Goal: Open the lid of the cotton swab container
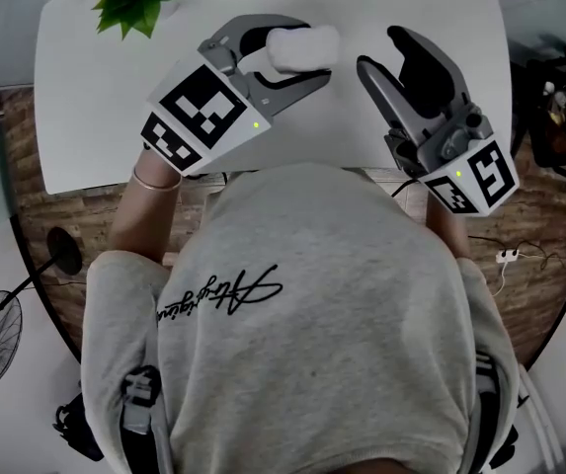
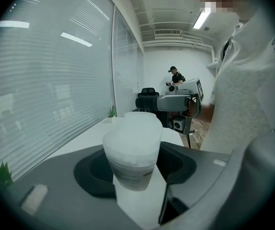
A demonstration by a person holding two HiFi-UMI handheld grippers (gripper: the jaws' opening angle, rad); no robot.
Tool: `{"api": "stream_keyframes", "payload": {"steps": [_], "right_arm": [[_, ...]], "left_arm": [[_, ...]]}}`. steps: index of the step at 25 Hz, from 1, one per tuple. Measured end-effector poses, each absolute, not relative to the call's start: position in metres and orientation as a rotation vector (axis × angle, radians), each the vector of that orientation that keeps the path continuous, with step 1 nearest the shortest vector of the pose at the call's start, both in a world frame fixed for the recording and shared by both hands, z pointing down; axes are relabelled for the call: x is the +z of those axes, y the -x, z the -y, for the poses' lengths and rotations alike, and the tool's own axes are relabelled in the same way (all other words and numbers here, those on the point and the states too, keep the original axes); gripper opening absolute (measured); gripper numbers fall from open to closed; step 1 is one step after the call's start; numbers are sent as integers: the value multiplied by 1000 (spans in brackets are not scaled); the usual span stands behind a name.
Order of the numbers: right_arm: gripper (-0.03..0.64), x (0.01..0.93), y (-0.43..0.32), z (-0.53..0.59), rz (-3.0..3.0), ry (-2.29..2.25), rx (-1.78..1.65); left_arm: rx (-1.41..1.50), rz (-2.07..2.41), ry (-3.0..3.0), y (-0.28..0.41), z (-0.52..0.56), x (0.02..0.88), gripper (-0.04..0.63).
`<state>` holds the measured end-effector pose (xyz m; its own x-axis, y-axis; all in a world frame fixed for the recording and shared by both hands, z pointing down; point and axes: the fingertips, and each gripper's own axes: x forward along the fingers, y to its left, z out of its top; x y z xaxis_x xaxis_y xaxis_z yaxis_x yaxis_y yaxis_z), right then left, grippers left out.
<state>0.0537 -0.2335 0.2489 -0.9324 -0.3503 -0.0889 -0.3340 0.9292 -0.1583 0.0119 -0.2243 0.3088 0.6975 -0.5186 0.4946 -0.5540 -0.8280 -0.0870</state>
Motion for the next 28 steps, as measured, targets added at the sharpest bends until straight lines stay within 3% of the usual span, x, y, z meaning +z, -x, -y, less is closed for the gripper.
{"api": "stream_keyframes", "payload": {"steps": [16,28], "right_arm": [[258,248,-33,198,-3283,-111,327],[253,252,-38,186,-3365,-428,595]], "left_arm": [[854,793,-2863,-53,219,316,236],[861,760,-2867,-79,214,315,236]]}}
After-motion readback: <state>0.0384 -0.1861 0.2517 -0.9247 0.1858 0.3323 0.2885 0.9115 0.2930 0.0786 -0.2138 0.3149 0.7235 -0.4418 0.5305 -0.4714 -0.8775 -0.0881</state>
